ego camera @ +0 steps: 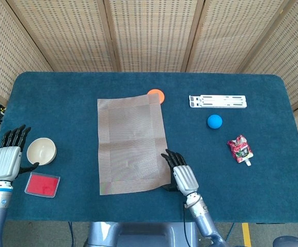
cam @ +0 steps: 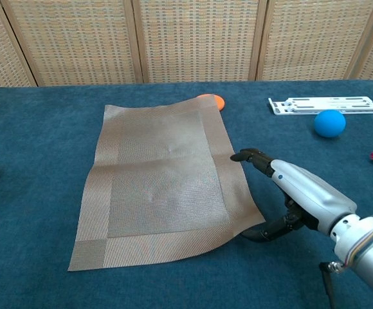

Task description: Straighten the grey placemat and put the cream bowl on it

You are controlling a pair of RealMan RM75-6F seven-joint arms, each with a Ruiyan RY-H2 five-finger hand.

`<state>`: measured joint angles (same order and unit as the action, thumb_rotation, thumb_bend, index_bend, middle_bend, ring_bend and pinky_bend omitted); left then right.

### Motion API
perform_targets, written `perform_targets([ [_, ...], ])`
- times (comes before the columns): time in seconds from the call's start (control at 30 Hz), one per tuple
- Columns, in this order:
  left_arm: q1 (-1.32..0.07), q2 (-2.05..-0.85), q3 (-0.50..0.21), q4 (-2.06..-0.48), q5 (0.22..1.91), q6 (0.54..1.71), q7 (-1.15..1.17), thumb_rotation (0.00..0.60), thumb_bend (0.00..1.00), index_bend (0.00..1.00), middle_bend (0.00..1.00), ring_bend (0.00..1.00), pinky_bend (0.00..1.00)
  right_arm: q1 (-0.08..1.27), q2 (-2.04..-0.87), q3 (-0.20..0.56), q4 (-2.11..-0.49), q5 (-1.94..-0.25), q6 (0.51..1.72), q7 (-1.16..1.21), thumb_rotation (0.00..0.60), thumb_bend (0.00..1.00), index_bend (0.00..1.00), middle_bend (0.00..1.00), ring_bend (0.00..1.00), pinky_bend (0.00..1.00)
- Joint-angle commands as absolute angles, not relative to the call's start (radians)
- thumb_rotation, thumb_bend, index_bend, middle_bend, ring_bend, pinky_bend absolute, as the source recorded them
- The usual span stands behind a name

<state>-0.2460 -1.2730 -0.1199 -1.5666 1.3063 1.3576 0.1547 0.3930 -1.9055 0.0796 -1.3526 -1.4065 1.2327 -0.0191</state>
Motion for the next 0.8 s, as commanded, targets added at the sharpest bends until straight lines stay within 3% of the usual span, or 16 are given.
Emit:
perform_targets([
  [0.03,-0.247,-1.273,-0.120,-1.566,1.305,1.354,0.153,0.600,0.00,0.00,0.00,0.00,0.00,0.385,-1.933,0.085,-1.310,-1.424,1.257,0.032,0.600,0.33,0.47,0.03,0.00,0.00],
  [0.23,-0.249,-1.275,-0.123,-1.560,1.297,1.344,0.146,0.600,0.00,0.00,0.00,0.00,0.00,0.387,-1.977,0.096,-1.221,-1.429,1.257,0.090,0.600,0.34,0.60,0.12,0.00,0.00],
  [0.4,-0.250,-1.276,-0.124,-1.558,1.295,1.340,0.145,0.600,0.00,0.00,0.00,0.00,0.00,0.389,-1.985,0.097,-1.203,-1.438,1.257,0.103,0.600,0.38,0.62,0.13,0.00,0.00],
  [0.63,-0.251,-1.277,-0.126,-1.556,1.293,1.336,0.142,0.600,0.00,0.01,0.00,0.00,0.00,0.389,-1.983,0.101,-1.199,-1.443,1.258,0.108,0.600,0.52,0.64,0.13,0.00,0.00],
  [0.8,-0.251,-1.276,-0.125,-1.557,1.295,1.334,0.139,0.600,0.00,0.01,0.00,0.00,0.00,0.385,-1.973,0.097,-1.213,-1.444,1.258,0.093,0.600,0.54,0.64,0.13,0.00,0.00],
])
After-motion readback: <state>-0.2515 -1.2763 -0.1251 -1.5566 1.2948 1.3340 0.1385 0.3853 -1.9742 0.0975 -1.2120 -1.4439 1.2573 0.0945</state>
